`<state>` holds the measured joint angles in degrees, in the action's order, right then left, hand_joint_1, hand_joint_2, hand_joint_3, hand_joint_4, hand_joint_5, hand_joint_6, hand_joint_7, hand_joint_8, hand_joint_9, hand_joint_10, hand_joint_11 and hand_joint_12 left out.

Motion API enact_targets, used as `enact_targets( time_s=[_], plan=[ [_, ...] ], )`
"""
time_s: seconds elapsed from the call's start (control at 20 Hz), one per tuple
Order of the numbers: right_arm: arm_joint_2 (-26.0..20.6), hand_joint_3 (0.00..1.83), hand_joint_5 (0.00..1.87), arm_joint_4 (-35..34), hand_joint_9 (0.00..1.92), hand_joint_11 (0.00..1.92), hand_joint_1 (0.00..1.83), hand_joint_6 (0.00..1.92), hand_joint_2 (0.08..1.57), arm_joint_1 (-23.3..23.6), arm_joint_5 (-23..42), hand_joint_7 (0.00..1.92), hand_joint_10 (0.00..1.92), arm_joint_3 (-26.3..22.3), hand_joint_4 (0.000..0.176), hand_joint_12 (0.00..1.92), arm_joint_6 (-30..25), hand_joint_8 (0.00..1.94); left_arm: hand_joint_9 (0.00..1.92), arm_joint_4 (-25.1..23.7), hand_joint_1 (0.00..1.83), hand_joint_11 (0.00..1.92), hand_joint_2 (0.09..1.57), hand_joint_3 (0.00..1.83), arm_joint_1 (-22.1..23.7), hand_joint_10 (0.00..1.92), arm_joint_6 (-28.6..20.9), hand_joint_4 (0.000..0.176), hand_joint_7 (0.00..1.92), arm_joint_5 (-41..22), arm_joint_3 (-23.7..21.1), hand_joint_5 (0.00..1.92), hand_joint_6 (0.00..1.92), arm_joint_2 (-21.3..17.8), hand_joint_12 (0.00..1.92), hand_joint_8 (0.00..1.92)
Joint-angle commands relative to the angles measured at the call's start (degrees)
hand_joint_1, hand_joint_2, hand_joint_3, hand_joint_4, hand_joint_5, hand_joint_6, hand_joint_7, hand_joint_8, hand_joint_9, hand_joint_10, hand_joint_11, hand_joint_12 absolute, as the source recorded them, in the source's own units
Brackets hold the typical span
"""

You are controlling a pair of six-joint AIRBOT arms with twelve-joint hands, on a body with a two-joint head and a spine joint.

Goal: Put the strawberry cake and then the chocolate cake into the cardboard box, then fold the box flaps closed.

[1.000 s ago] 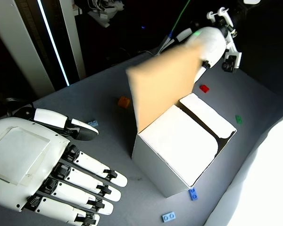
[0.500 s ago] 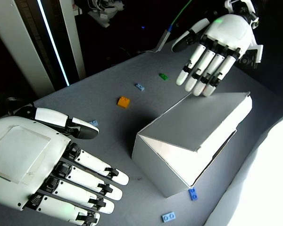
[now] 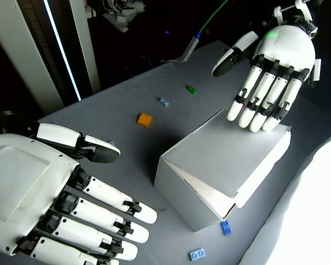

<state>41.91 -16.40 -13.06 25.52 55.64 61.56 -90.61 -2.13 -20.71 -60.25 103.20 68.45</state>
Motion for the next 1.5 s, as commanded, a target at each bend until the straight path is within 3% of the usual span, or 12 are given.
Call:
enact_targets(
  time_s=[0.0, 0.65, 1.0, 1.45],
  plan=[
    [-0.73, 0.0, 0.32, -0.02, 0.25, 0.0, 0.14, 0.0, 1.18, 0.55, 7.03, 0.37, 0.37, 0.17, 0.0, 1.13, -0.17, 0.0, 0.48, 5.39, 0.0, 0.14, 1.22, 0.0, 0.02, 0.0, 0.19, 0.0, 0.41, 0.52, 0.43, 0.35, 0.0, -0.08, 0.97, 0.0],
    [-0.73, 0.0, 0.34, 0.03, 0.24, 0.0, 0.14, 0.01, 1.17, 0.25, 6.4, 0.37, 0.37, 0.17, 0.0, 1.15, -0.09, 0.0, 0.48, 3.98, 0.0, 0.15, 1.23, 0.0, -5.17, 0.0, 0.8, 0.0, 0.41, 3.42, 0.21, 0.36, 0.01, 1.69, 0.99, 0.0],
    [-0.74, 0.0, 0.33, 0.3, 0.26, 0.0, 0.13, 0.0, 1.18, 0.17, 6.16, 0.38, 0.37, 0.17, 0.0, 1.14, -0.08, 0.0, 0.49, 4.07, 0.0, 0.16, 1.23, 0.0, -2.75, 0.0, 0.8, 0.0, 0.42, 2.64, 2.17, 0.39, 0.01, 1.69, 1.0, 0.0],
    [-0.7, 0.0, 0.35, 1.52, 0.25, 0.0, 0.16, 0.01, 1.17, 0.09, 5.6, 0.37, 0.36, 0.15, 0.0, 1.15, -0.09, 0.0, 0.51, 2.61, 0.0, 0.16, 1.24, 0.0, 2.17, 0.0, 1.0, 0.0, 0.48, 0.66, 8.15, 0.41, 0.01, 1.69, 0.97, 0.01]
  ],
)
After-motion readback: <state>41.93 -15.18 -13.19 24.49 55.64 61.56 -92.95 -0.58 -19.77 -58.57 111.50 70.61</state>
